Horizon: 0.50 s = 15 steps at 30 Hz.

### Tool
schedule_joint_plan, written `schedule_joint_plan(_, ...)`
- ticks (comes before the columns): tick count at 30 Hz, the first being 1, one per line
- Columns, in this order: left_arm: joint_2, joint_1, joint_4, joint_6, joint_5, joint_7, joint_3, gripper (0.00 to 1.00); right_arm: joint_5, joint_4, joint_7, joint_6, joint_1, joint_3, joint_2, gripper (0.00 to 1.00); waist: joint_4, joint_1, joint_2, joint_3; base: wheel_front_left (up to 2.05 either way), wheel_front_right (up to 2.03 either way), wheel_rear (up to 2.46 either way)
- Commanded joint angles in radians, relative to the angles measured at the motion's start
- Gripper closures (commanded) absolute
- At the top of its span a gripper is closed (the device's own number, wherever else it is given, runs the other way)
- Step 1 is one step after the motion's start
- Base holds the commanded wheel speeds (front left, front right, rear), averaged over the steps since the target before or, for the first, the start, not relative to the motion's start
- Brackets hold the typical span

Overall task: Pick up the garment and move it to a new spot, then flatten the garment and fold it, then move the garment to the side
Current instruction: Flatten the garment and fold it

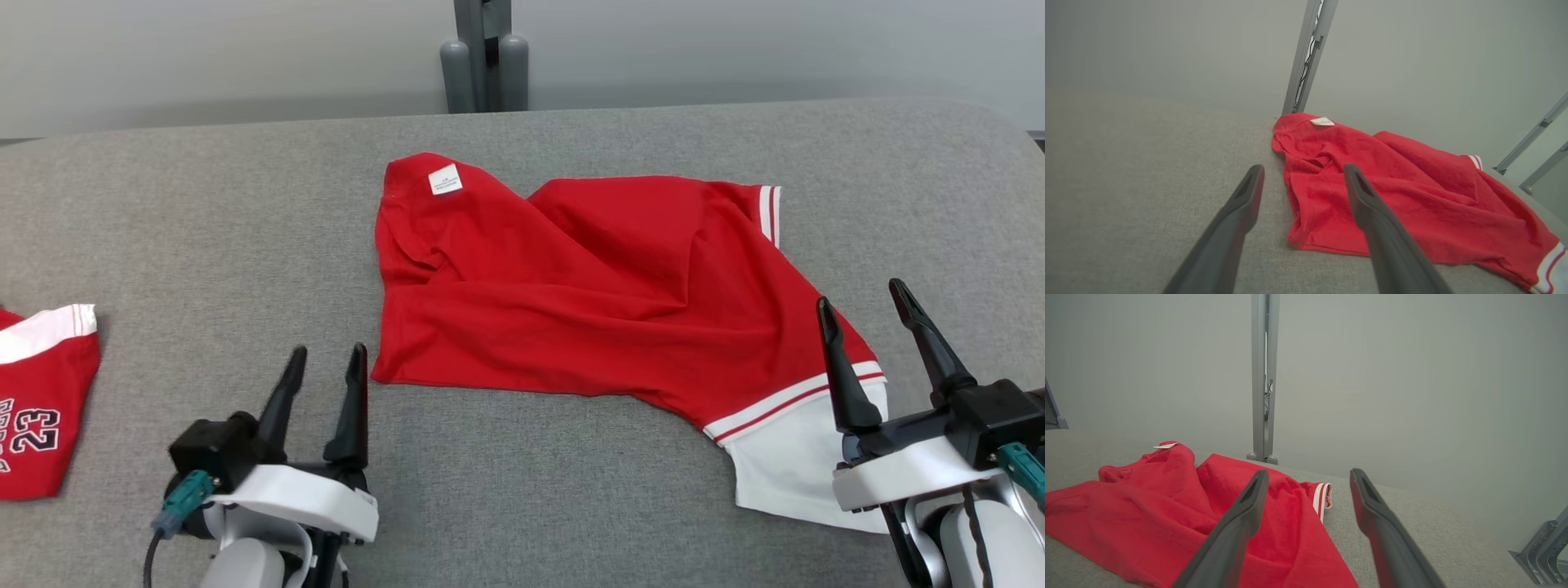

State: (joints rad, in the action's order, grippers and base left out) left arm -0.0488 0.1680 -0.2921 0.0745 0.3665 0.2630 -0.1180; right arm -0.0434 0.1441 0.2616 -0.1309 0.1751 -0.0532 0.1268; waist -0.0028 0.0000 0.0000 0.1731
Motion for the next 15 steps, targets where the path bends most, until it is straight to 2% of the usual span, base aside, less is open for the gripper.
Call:
schedule_joint_plan(1, -0.005, 0.016, -0.043, 0.004, 0.028, -0.015, -0.014, 0.00, 0.000, 0.006, 0.005, 0.000, 0.003, -0.001, 0.001, 0.00, -0.009, 0.0000, 0.0000, 0.009, 0.00, 0.00, 0.00)
schedule_joint_plan(7, -0.004, 0.065, -0.175, -0.003, 0.107, -0.103, -0.078, 0.00, -0.009, 0.006, 0.005, 0.000, 0.015, 0.003, -0.003, 0.00, -0.035, 0.0000, 0.0000, 0.037, 0.00, 0.00, 0.00)
schedule_joint_plan(15, -0.004, 0.144, -0.305, -0.052, 0.158, -0.131, -0.107, 0.00, -0.020, 0.010, 0.005, 0.000, 0.032, -0.004, -0.009, 0.00, -0.067, 0.0000, 0.0000, 0.070, 0.00, 0.00, 0.00)
